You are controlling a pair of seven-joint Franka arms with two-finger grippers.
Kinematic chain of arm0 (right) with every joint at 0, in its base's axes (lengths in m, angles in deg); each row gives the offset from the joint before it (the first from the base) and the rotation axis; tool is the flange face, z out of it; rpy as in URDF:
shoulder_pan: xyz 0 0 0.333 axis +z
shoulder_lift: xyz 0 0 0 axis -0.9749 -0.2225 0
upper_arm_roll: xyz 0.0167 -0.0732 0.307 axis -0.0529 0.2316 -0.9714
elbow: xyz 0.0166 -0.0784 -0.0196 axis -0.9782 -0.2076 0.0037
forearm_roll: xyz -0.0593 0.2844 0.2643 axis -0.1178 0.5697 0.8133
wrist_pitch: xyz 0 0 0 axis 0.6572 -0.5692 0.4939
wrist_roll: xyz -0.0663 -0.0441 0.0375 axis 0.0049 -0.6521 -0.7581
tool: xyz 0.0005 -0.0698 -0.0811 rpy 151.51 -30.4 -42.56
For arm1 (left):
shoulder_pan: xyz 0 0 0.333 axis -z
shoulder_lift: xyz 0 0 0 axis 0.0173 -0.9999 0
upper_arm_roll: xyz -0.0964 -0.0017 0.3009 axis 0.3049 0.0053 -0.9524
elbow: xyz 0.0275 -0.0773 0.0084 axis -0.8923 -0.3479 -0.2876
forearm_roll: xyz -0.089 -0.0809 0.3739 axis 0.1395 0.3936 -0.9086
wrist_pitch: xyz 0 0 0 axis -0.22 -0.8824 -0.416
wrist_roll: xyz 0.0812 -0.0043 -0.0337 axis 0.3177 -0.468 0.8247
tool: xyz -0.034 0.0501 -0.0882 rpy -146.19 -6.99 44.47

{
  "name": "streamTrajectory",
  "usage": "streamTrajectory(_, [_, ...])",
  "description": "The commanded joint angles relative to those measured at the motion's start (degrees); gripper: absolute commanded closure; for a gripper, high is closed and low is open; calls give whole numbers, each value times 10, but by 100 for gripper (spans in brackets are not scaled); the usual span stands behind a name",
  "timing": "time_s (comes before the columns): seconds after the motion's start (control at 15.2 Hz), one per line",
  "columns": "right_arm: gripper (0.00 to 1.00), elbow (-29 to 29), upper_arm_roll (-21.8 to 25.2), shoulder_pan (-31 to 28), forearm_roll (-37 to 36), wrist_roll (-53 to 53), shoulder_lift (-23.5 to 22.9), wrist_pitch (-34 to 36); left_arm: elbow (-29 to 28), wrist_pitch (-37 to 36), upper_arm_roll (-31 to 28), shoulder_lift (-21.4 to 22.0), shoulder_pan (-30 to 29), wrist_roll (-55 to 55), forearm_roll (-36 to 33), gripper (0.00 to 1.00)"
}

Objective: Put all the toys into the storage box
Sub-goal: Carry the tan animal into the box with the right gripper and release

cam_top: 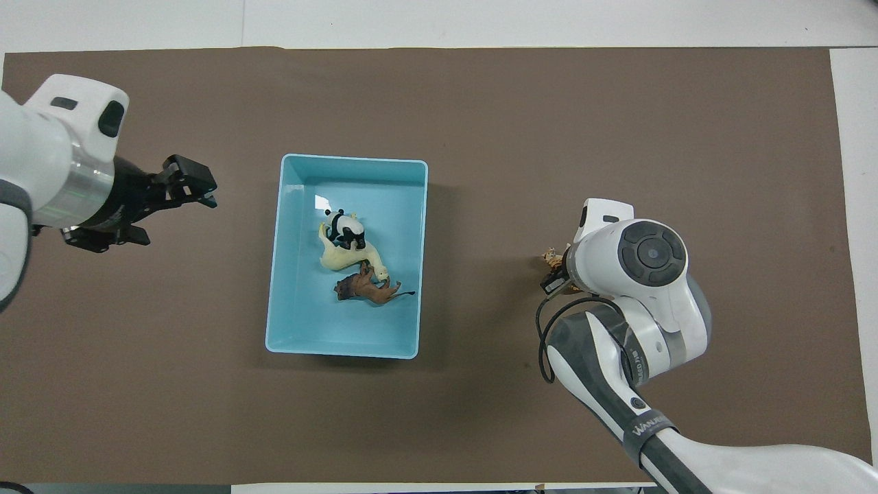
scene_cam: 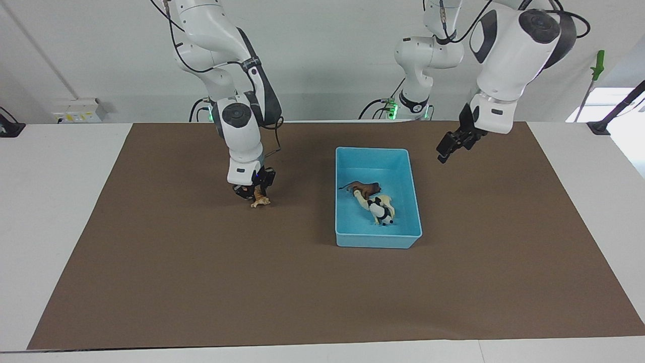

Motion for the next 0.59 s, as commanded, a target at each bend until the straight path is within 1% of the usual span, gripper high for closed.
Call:
streamTrajectory(0.0, [100, 90, -6, -17, -1, 53, 3, 93, 20, -65, 4, 7, -31, -143, -15, 0])
streamTrajectory(0.07, [100, 117, -7, -12, 3, 100, 1, 108, 29, -78, 5, 6, -30, -182, -34, 0])
streamTrajectory(0.13, [100, 152, -9, -7, 5, 168, -5, 132, 29, -83, 3, 6, -32, -210, -43, 0])
streamTrajectory(0.26, [100, 236, -12, 7, 8, 279, -36, 181, 29, -79, 18, 3, -78, -229, -40, 0])
streamTrajectory(0.33, [100, 267, -12, 9, 15, 310, -47, 200, 31, -83, 40, 2, -100, -236, -38, 0])
streamTrajectory(0.46, [100, 320, -11, 11, 71, 373, -64, 228, 32, -84, 57, -6, -117, -257, -37, 0])
streamTrajectory(0.53, [100, 341, -12, 14, 75, 420, -73, 228, 33, -83, 57, -16, -117, -259, -37, 0])
